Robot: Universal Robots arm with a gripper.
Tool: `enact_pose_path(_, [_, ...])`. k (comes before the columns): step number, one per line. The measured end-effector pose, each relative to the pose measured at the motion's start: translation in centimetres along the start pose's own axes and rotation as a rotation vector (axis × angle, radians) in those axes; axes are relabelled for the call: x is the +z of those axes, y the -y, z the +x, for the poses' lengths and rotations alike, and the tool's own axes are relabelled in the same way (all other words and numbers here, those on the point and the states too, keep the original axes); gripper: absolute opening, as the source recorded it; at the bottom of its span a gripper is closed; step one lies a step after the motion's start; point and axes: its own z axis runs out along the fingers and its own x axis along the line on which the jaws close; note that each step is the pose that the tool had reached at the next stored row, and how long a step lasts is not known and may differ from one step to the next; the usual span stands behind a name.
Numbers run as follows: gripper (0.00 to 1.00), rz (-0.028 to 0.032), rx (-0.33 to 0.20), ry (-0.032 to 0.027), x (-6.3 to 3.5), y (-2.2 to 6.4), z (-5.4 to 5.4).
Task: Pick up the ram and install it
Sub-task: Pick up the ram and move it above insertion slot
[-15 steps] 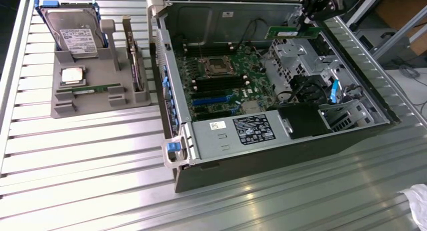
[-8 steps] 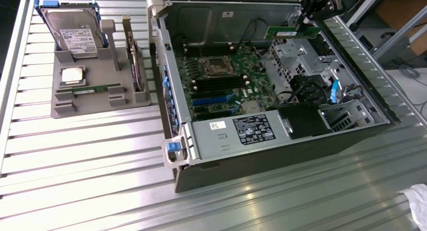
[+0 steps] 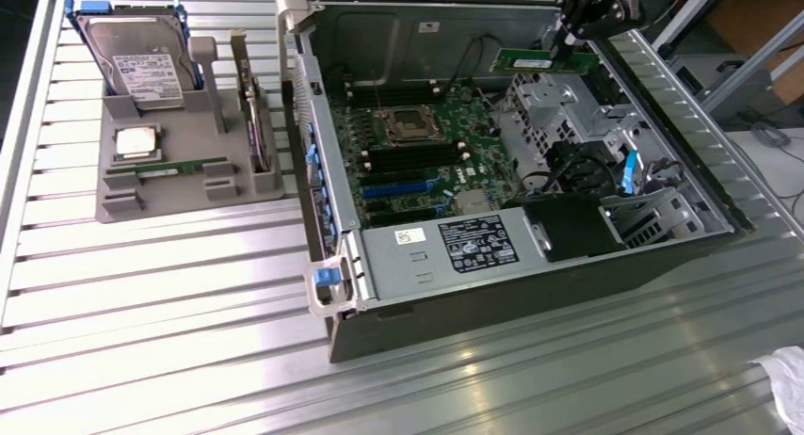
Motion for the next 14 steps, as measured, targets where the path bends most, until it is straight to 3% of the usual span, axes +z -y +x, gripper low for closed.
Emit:
enact_pose_path(4, [0.12,0.0000,0.000,0.0004,0.02,-0.20,0.0])
enact_pose_path(9, [0.12,0.0000,0.000,0.0002,0.08,-1.41,0.1])
enact_pose_path(14, [0.12,0.0000,0.000,0.0002,0.08,-1.50,0.1])
